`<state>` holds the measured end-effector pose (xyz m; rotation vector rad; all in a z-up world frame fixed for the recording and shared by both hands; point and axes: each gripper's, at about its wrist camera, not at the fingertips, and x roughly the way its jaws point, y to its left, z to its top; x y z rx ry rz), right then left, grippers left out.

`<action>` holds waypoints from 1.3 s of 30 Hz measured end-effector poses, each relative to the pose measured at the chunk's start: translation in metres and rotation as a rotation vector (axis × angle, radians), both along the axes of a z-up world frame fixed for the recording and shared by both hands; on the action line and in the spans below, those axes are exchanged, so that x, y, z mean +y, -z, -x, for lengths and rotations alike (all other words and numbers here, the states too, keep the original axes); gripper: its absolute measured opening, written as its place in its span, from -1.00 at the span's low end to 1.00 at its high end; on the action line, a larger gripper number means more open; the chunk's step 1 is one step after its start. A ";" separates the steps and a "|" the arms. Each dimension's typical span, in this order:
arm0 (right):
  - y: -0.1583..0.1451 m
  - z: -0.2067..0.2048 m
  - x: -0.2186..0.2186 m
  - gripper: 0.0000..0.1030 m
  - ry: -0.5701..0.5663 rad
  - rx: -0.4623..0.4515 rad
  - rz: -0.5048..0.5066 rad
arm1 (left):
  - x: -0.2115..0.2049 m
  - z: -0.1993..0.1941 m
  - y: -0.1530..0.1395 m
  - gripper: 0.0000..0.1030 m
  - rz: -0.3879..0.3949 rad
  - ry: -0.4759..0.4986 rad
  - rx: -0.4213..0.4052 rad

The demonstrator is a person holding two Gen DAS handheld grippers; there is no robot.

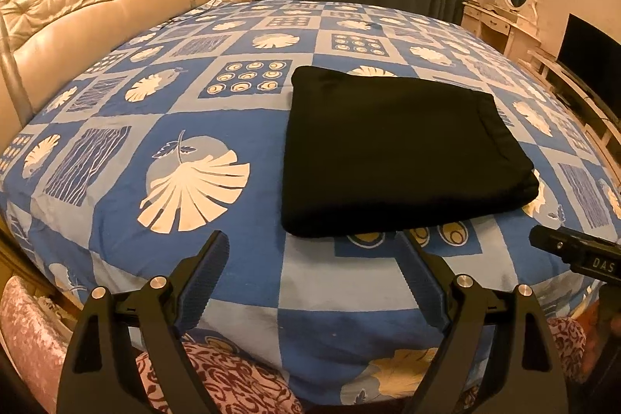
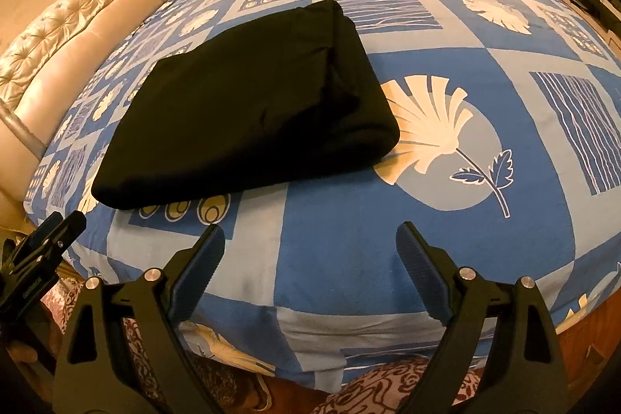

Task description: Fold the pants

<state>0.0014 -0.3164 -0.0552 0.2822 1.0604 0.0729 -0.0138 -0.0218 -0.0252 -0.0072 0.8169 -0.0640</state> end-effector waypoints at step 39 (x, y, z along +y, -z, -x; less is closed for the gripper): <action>0.011 0.000 0.007 0.75 -0.025 0.067 -0.035 | -0.022 0.007 -0.021 0.71 -0.026 0.099 -0.101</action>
